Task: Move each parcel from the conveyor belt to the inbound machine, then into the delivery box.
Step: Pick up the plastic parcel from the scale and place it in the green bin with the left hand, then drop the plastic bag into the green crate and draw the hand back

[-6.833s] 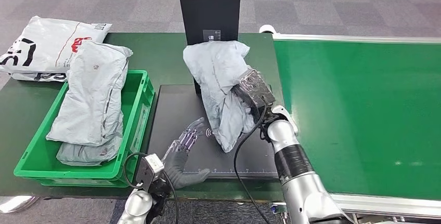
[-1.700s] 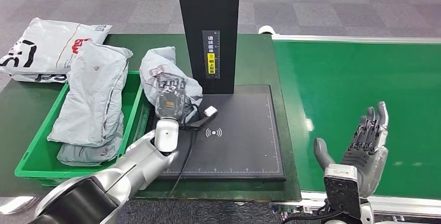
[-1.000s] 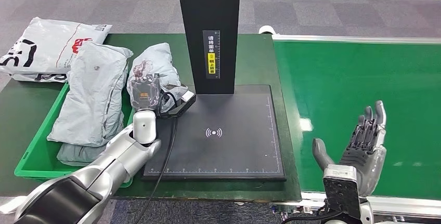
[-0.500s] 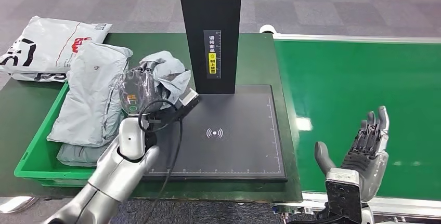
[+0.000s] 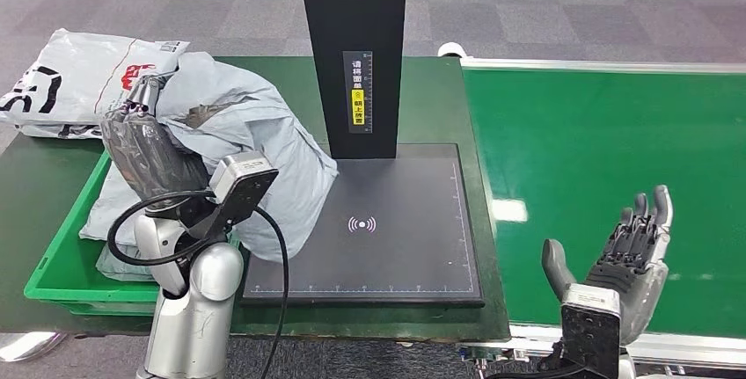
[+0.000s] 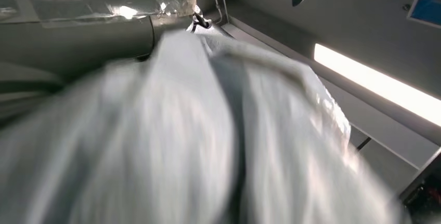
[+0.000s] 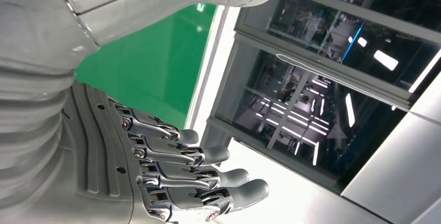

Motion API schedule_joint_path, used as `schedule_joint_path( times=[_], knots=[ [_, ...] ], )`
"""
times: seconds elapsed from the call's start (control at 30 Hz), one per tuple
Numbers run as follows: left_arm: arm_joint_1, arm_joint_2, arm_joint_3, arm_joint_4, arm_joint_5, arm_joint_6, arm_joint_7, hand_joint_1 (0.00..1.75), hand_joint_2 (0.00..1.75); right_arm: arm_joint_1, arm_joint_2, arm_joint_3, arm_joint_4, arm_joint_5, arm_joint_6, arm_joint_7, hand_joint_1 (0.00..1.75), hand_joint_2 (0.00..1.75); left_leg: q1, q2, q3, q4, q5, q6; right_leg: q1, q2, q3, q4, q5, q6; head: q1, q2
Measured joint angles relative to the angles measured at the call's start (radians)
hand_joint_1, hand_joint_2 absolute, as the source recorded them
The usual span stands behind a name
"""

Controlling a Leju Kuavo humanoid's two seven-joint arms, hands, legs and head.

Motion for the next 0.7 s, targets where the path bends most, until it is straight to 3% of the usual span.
schedule_joint_path(
  times=[0.5,0.7],
  knots=[
    [0.002,-0.004,0.029,-0.018,0.073,0.000,-0.040,1.75,1.75,0.001,0.000,0.000,0.000,-0.009,-0.010,0.006,0.00,1.75,0.000,0.000,0.000,0.000,0.000,0.000,-0.001,0.000,0.000,0.000,0.000,0.000,0.000,0.000],
    [-0.024,-0.008,0.056,-0.020,-0.007,0.000,-0.021,1.75,1.75,0.001,0.000,0.000,0.000,-0.009,-0.005,0.009,0.00,1.75,0.000,0.000,0.000,0.000,0.000,0.000,-0.001,0.000,0.000,0.000,0.000,0.000,0.000,0.000]
  ],
)
